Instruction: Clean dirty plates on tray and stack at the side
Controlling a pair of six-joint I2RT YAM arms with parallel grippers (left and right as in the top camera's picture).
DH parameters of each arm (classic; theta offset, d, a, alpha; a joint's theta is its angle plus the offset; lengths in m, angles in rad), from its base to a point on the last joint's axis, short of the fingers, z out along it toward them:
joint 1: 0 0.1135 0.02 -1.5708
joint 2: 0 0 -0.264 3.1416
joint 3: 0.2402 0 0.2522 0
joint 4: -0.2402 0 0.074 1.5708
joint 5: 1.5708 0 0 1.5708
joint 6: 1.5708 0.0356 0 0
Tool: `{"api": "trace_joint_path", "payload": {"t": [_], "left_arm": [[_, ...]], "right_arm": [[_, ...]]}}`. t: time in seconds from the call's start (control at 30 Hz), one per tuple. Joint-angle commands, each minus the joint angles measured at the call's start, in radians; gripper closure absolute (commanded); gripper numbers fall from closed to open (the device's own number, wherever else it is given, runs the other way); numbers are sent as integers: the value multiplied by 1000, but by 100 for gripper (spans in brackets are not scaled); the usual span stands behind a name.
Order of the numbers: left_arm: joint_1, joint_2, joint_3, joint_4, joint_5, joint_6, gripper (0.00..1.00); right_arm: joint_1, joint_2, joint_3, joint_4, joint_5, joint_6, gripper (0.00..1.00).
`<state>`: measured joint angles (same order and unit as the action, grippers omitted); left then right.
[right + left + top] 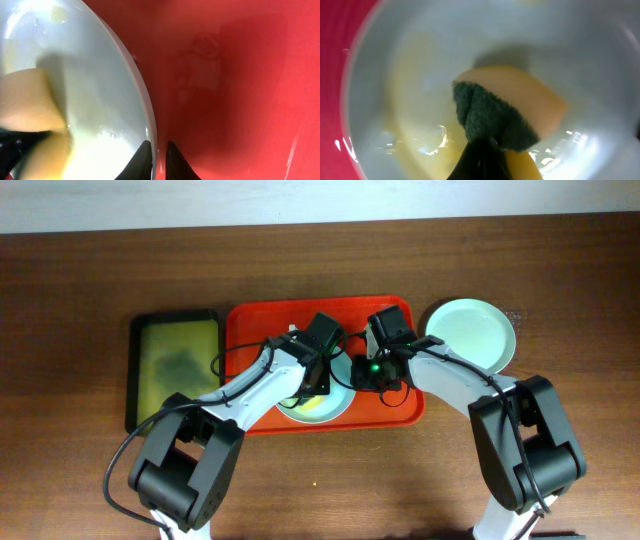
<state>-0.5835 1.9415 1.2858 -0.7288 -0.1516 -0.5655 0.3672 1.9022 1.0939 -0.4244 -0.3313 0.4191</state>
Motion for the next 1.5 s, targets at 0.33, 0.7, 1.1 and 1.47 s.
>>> {"api": "trace_joint_path", "payload": {"t": [0.33,0.7,1.1,1.47], "left_arm": [[91,-156,28,-58,-372,5,100],[330,-337,21,-197,-184,5,100],[562,-333,-63,-113,-87,18,100],[593,-246,-146,58,-217,16,99]], "right_arm": [[-8,17,-4,-14,50,-53,96],[78,-86,306,-375,276,-120,96],[293,-86,817,-925,932,-119,96],[314,-86,817,-947,1376,-206,96]]}}
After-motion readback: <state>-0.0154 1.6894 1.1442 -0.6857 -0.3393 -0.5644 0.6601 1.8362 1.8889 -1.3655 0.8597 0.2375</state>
